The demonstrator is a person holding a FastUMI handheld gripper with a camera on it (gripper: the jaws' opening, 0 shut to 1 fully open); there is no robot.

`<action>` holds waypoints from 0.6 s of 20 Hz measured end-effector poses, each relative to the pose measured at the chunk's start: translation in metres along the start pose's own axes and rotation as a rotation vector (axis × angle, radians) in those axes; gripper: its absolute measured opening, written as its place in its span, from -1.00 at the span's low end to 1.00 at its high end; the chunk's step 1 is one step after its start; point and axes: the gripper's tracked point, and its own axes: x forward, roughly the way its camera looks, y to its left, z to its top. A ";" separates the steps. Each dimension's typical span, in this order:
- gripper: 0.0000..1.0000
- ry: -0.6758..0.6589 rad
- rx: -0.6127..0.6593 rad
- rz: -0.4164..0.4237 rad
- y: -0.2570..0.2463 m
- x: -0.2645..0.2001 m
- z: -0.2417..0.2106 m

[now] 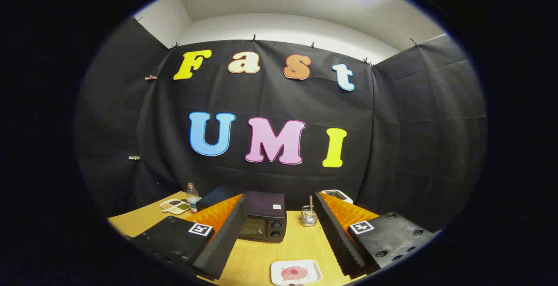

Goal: Open the toaster oven, put the food inside, and close the toaster oven door.

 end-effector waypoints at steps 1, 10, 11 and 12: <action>0.95 -0.002 -0.003 -0.001 0.000 -0.001 0.001; 0.95 -0.006 0.002 -0.017 -0.009 0.001 0.004; 0.95 -0.007 0.004 -0.016 -0.009 0.001 0.004; 0.95 -0.007 0.004 -0.017 -0.010 0.001 0.003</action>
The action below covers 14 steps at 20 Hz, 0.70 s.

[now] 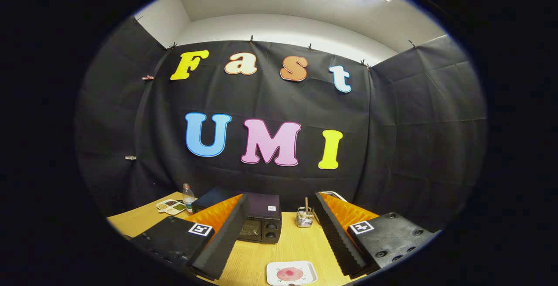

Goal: Open the toaster oven, put the food inside, and close the toaster oven door.

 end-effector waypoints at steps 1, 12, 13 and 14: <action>0.95 -0.001 -0.003 -0.001 -0.001 0.000 0.001; 0.95 0.032 -0.017 -0.006 0.009 0.006 -0.008; 0.95 0.029 -0.011 -0.007 0.014 0.007 -0.006; 0.95 0.030 -0.004 -0.006 0.020 0.010 -0.009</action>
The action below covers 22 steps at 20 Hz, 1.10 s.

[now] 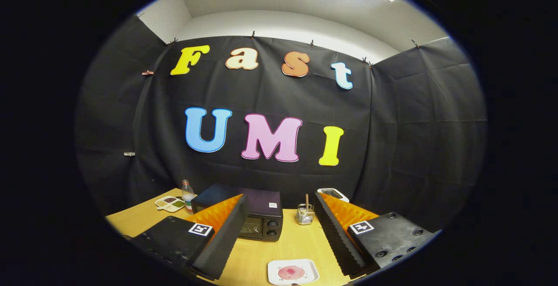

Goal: Open the toaster oven, put the food inside, and close the toaster oven door.

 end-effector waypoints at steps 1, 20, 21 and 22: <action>0.95 0.005 0.008 0.002 0.008 0.003 -0.002; 0.99 0.281 0.133 0.140 0.169 0.178 -0.145; 0.99 0.303 0.129 0.135 0.173 0.185 -0.157; 0.99 0.323 0.124 0.126 0.176 0.192 -0.169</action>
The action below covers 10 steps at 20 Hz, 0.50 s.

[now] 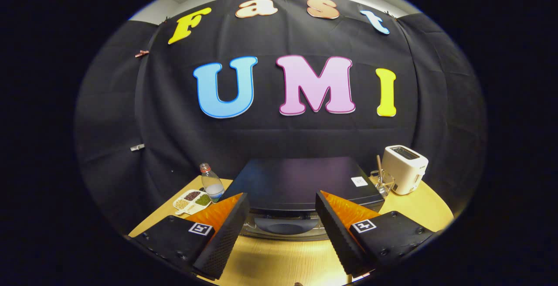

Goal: Open the toaster oven, put the food inside, and close the toaster oven door.

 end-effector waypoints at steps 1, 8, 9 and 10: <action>0.99 0.019 -0.003 -0.007 0.001 0.009 -0.008; 1.00 0.125 0.007 -0.100 -0.013 0.045 -0.049; 0.99 0.133 -0.001 -0.110 -0.015 0.047 -0.052; 0.99 0.149 -0.005 -0.111 -0.015 0.047 -0.056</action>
